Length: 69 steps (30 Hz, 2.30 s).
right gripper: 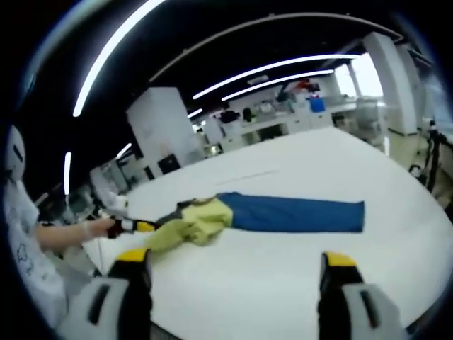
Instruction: Fold the garment on the visible template until the final outline fits inside the template.
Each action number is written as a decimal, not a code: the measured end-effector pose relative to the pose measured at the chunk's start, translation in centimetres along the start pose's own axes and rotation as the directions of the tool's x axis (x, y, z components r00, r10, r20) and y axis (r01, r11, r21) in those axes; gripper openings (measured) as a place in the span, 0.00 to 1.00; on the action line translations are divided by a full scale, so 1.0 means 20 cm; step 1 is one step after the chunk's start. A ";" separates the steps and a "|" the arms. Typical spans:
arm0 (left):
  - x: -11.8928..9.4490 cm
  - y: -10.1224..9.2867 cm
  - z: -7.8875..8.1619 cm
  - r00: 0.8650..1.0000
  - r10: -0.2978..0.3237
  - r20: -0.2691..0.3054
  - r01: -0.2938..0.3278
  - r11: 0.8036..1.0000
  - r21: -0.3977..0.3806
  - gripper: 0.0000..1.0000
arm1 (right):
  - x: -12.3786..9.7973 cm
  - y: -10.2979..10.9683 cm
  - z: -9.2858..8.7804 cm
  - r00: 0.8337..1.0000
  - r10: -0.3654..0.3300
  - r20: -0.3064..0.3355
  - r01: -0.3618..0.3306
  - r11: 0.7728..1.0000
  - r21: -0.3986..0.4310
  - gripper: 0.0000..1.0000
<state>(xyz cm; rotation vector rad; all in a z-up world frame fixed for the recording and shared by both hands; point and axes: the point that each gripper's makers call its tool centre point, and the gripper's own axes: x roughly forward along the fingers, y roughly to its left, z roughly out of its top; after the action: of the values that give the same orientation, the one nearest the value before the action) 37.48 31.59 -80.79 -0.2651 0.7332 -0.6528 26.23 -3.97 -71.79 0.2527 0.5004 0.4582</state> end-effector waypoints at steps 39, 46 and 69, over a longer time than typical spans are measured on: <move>-0.17 0.21 0.04 0.991 0.097 0.094 -0.081 0.983 -0.164 0.00 | 0.05 0.08 -0.05 0.992 0.018 -0.124 -0.035 0.990 -0.136 1.00; -0.41 0.41 0.08 0.970 0.189 0.150 -0.168 0.975 -0.143 0.00 | 0.08 0.11 -0.06 0.992 0.023 -0.127 -0.040 0.990 -0.135 1.00; -1.05 1.15 -0.12 0.848 0.520 0.106 -0.486 0.842 -0.235 0.00 | 0.09 0.14 -0.11 0.988 0.033 -0.153 -0.052 0.991 -0.120 1.00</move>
<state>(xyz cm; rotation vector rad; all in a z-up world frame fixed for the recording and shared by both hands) 34.55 62.61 -81.44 -0.2912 0.6701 -0.0477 25.51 -0.34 -73.49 0.1100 0.6129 0.5506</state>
